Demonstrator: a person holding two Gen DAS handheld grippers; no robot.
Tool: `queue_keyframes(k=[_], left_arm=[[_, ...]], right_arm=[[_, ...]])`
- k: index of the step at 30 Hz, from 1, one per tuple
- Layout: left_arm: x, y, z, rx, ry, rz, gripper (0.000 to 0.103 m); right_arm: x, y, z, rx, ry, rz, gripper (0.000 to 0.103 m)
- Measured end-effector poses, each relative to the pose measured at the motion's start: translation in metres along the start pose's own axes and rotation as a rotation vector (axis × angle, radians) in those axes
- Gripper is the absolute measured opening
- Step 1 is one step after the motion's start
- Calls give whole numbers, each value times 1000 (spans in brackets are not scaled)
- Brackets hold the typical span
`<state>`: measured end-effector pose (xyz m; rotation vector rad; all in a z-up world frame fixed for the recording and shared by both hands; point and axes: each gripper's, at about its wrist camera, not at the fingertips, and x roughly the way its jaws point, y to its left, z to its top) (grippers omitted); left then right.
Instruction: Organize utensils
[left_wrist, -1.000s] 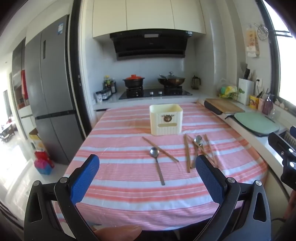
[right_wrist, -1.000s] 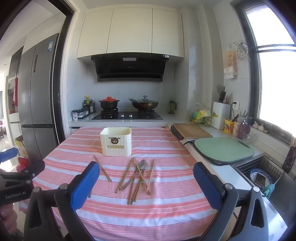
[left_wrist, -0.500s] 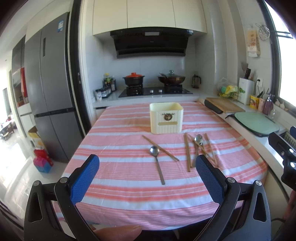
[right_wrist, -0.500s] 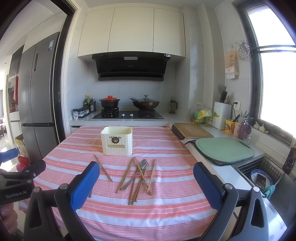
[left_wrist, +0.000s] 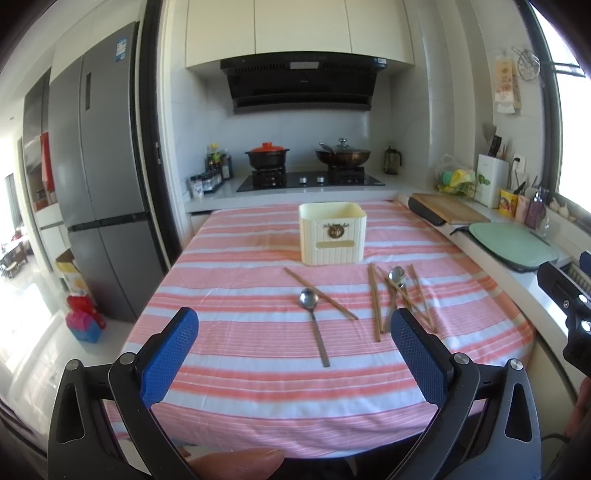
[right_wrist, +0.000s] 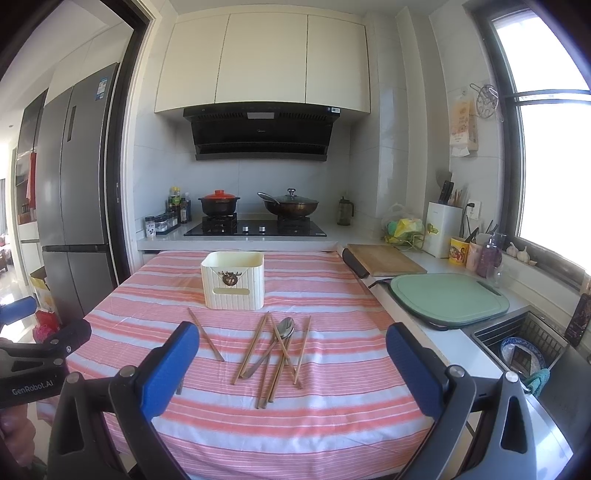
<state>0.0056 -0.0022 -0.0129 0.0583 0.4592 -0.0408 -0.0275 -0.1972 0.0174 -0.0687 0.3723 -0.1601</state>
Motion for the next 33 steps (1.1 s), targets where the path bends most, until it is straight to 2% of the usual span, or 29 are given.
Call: queue_keyframes(k=[33], left_arm=[[9, -1, -4, -3, 25, -1, 103]], right_arm=[[4, -5, -4, 4, 11, -1, 103]])
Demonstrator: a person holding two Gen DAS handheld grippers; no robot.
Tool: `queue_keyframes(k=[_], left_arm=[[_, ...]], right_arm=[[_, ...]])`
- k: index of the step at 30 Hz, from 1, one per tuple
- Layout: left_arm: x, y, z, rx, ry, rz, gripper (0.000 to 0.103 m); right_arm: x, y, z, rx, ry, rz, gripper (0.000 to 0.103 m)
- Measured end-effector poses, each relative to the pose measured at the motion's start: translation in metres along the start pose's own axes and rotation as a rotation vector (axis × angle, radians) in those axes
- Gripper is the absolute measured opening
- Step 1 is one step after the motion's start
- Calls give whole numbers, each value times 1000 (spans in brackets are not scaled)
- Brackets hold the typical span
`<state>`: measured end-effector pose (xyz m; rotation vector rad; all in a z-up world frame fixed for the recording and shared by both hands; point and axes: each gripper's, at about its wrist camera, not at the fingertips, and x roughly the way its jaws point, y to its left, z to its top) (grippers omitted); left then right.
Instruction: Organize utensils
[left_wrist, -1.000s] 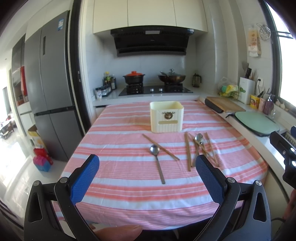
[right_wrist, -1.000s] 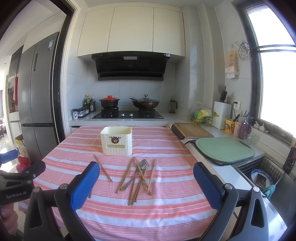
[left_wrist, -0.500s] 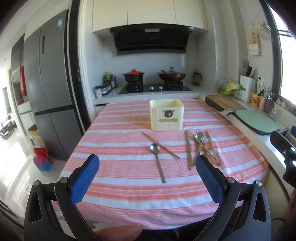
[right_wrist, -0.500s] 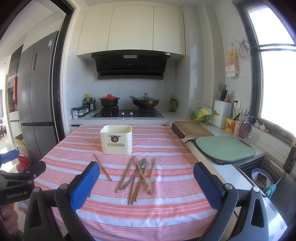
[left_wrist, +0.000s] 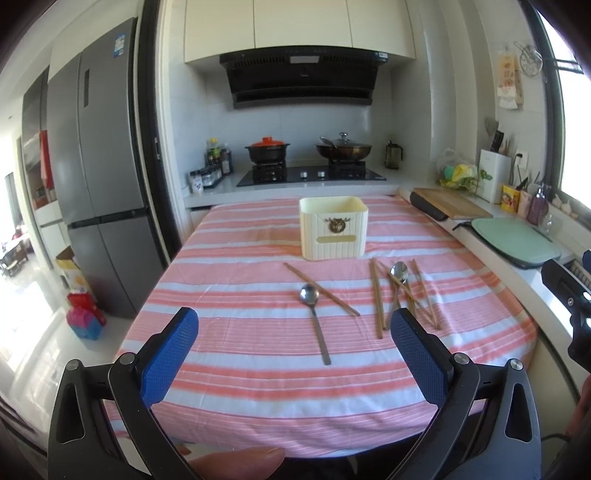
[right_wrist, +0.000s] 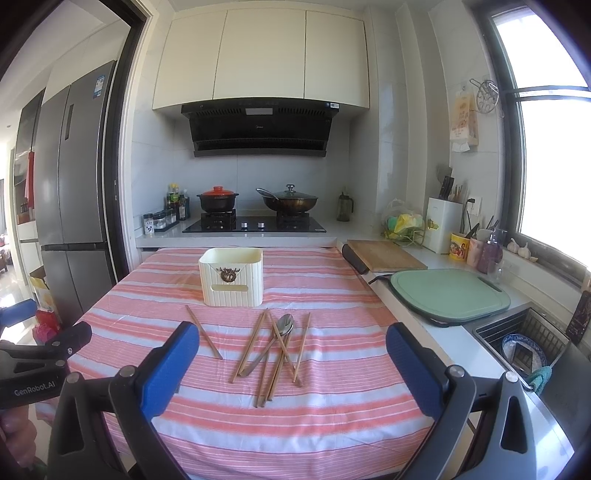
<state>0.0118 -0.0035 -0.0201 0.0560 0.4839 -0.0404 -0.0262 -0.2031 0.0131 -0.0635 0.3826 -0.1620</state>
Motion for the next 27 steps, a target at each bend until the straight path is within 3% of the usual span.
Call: queue_keyframes(k=[27], left_arm=[[2, -1, 1, -1, 9, -1, 103]], right_arm=[[2, 1, 1, 8, 3, -5, 103]])
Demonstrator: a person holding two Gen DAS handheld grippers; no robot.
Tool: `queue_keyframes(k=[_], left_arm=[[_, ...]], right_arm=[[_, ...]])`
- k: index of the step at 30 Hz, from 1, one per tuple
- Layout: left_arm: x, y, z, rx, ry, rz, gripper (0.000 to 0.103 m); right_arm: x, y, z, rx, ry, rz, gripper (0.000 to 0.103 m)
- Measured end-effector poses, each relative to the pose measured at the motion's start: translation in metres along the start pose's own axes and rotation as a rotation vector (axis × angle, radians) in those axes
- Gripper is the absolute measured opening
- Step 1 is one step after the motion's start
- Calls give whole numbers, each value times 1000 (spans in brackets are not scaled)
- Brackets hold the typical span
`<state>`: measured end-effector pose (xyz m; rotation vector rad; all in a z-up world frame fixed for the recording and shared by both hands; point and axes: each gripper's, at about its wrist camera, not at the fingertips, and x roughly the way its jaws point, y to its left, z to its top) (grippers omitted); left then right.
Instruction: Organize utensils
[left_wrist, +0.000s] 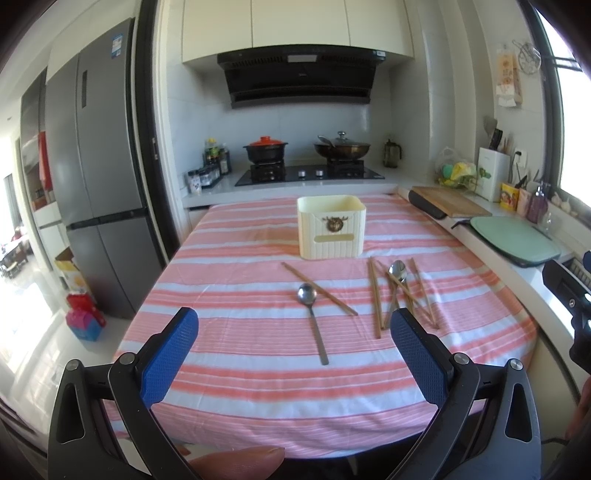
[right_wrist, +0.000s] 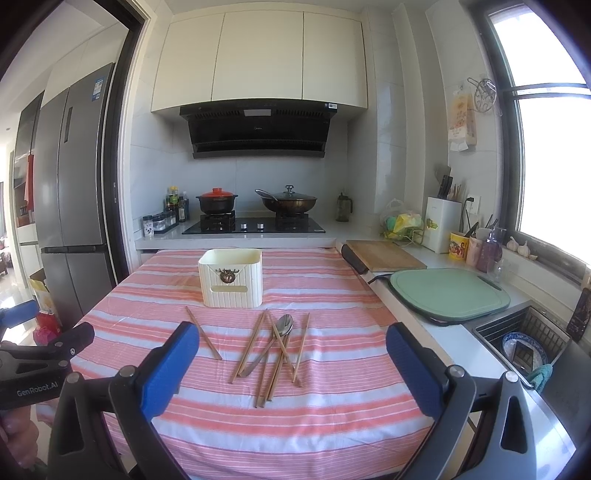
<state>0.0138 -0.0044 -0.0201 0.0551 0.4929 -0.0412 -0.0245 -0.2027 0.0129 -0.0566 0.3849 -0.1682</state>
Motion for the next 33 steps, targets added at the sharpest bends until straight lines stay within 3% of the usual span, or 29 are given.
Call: queue_keyframes(k=[21, 33], left_arm=[[8, -2, 1, -3, 18, -1, 103], [40, 2, 6, -1, 91, -4, 103]], right_arm=[[11, -2, 0, 9, 19, 6, 103], [30, -6, -5, 14, 56, 17, 103]])
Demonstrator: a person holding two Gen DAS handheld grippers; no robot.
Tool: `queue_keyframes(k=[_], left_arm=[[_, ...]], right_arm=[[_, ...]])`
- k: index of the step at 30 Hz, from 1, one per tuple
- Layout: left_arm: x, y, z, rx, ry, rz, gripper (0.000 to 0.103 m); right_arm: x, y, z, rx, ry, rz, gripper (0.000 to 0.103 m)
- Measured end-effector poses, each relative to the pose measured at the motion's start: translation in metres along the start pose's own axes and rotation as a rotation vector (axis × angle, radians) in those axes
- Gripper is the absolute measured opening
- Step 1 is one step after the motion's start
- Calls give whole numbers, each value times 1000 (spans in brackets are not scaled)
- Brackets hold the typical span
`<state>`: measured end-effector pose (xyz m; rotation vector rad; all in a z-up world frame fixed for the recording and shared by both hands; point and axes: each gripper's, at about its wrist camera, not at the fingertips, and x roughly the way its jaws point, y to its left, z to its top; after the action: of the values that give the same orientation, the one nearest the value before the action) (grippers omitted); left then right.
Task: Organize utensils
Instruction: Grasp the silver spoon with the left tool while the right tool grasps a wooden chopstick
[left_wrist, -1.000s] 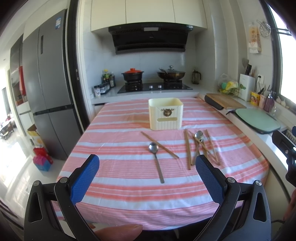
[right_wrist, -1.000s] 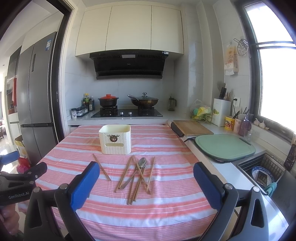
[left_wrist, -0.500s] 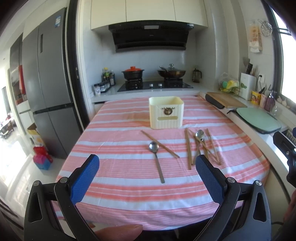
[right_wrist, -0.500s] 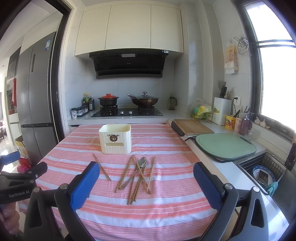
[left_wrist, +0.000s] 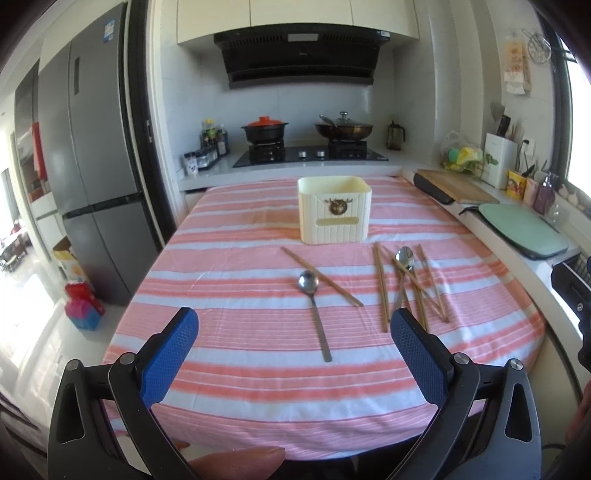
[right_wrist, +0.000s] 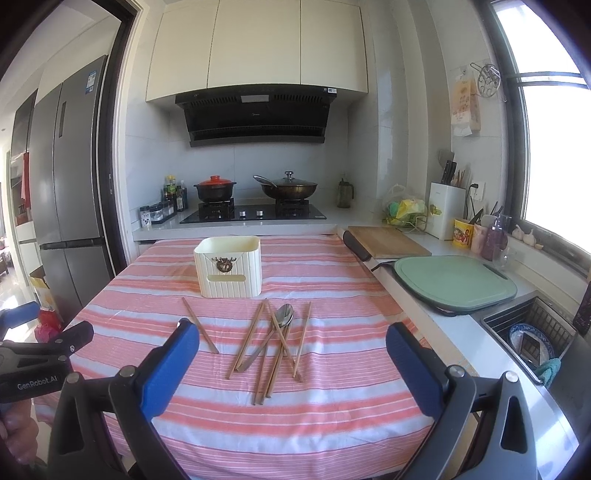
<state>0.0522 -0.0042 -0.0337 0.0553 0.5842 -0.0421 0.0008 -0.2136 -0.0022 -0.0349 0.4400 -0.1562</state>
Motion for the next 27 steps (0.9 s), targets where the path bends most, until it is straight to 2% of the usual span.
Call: queue_keyframes(k=[4, 7, 15, 18, 22, 25, 27], left_arm=[[24, 1, 0, -2, 46, -10, 103], [54, 0, -8, 1, 122, -40, 103], [132, -2, -23, 33, 268, -17, 103], [156, -3, -20, 16, 306, -25, 103], [190, -9, -16, 10, 339, -20, 103], [217, -13, -19, 16, 369, 9, 103], [235, -15, -24, 22, 398, 28, 103]], right_arm=[[15, -8, -5, -1, 12, 2, 103], [38, -18, -14, 8, 54, -14, 103], [139, -63, -52, 23, 279, -56, 103], [171, -75, -54, 52, 347, -26, 103], [210, -71, -46, 69, 392, 54, 102], [245, -59, -43, 24, 414, 89, 96], [271, -52, -46, -4, 454, 99, 88]])
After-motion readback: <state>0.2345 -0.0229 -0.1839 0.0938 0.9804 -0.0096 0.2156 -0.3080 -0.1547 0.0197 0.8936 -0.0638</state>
